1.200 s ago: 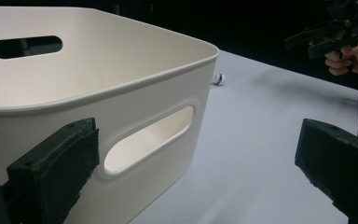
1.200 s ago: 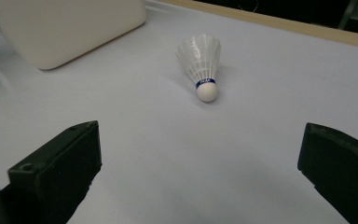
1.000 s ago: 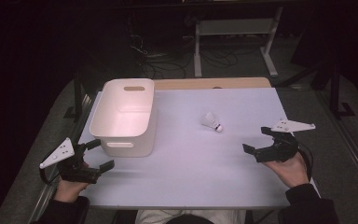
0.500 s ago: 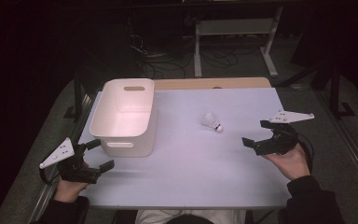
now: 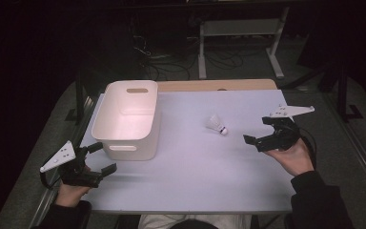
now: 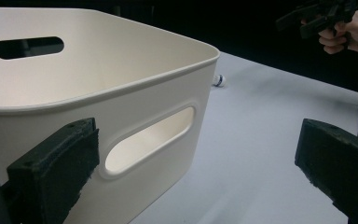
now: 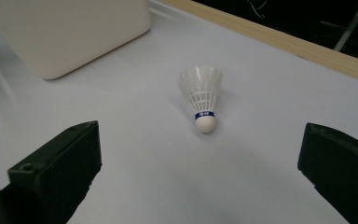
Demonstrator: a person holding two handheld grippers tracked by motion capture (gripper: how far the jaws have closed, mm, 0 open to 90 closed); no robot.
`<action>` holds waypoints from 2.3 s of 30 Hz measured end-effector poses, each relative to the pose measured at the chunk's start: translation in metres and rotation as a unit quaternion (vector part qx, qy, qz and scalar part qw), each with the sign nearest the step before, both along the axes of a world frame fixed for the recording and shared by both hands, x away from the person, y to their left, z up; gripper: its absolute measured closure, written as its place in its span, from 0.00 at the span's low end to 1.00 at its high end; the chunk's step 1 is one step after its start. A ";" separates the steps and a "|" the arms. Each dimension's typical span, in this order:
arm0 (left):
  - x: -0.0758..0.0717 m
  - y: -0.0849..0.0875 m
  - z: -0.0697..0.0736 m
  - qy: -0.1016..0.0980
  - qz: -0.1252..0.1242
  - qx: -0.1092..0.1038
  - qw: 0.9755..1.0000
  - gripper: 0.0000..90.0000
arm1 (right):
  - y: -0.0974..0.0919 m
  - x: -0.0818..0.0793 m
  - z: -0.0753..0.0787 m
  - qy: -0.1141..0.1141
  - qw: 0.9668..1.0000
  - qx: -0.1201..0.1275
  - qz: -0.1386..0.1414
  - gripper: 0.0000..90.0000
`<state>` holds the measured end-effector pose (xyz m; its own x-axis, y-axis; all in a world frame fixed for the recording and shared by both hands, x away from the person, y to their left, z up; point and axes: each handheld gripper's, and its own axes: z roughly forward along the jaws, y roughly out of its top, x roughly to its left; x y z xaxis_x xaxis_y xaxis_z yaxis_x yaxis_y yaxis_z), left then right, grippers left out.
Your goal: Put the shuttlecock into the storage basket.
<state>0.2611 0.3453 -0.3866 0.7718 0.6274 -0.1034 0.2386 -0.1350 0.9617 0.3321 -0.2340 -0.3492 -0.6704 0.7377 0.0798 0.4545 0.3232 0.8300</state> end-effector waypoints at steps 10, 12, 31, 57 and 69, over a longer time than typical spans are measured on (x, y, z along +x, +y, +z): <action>0.000 0.000 0.000 0.000 -0.001 0.000 1.000 0.00 | 0.010 0.010 0.011 0.002 1.000 -0.010 0.012 0.00; 0.000 0.000 0.000 0.000 0.000 0.000 1.000 0.00 | 0.011 0.012 0.013 0.003 1.000 -0.014 0.014 0.00; 0.000 0.000 0.000 0.000 -0.001 0.000 1.000 0.00 | 0.028 0.040 0.025 0.019 0.998 -0.041 0.030 0.00; 0.000 0.000 0.000 0.000 -0.002 0.000 1.000 0.00 | 0.044 0.064 0.025 0.038 0.996 -0.060 0.047 0.00; 0.000 0.000 0.000 0.000 -0.002 0.000 1.000 0.00 | 0.048 0.075 0.017 0.050 0.995 -0.066 0.051 0.00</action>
<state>0.2610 0.3453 -0.3867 0.7746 0.6239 -0.1036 0.2379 -0.1356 0.9618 0.4073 -0.1855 -0.3319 -0.7356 0.6750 0.0570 0.4923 0.4749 0.7295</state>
